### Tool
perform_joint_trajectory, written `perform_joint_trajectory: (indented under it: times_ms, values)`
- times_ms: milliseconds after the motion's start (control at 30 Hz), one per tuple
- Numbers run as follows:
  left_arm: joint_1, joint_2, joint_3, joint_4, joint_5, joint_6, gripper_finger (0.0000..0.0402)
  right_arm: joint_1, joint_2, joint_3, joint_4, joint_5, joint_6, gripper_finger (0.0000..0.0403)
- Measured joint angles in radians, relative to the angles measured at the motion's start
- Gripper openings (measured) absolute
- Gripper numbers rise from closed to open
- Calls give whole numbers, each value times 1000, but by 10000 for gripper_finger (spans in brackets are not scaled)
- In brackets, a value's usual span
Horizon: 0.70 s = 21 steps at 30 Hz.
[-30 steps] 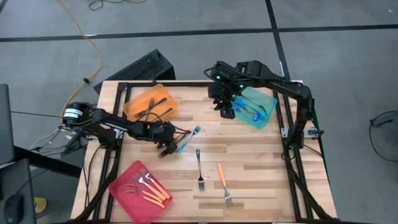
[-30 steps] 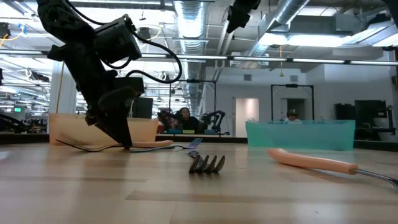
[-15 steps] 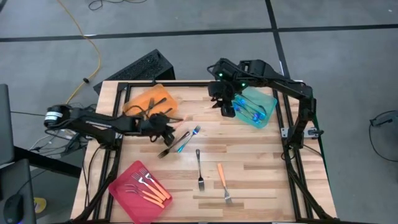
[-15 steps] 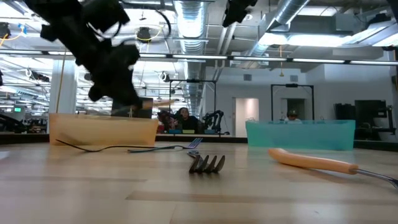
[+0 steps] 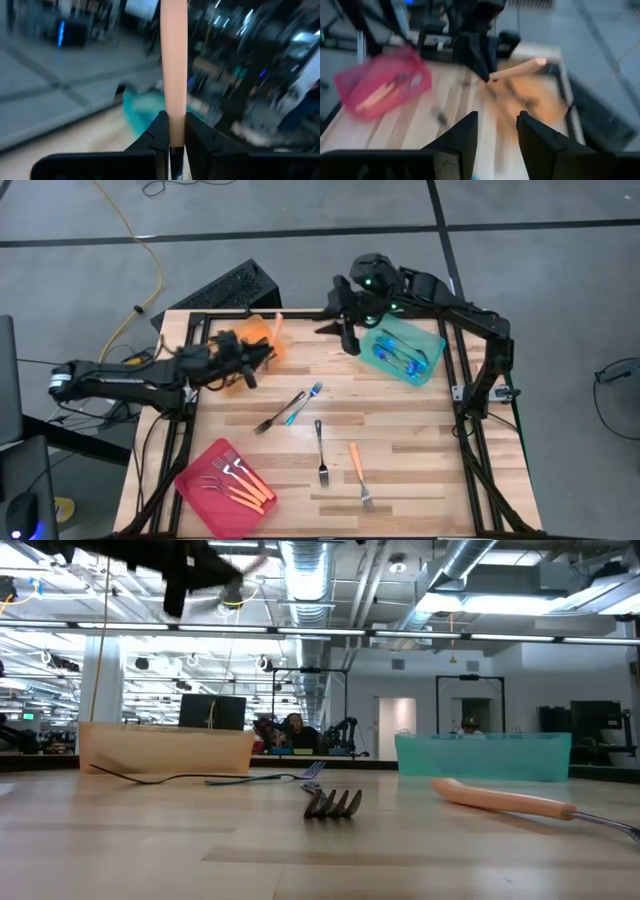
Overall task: Sort silverware by color (type)
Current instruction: Put the orange fork into the pink bin
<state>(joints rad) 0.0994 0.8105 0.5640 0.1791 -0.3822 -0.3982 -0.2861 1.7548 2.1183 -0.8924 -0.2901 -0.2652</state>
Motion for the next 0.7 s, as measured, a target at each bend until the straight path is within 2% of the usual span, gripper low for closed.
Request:
perform_joint_trajectory:
  times_ms: [200,433,700]
  values:
    - [0,-86,1,174,3,154,18,27,1,0,254,-8,13,157]
    - [0,-97,1,327,45,275,18,32,34,4,614,-172,149,157]
    - [-1,-98,1,366,63,308,18,18,136,0,779,-167,300,162]
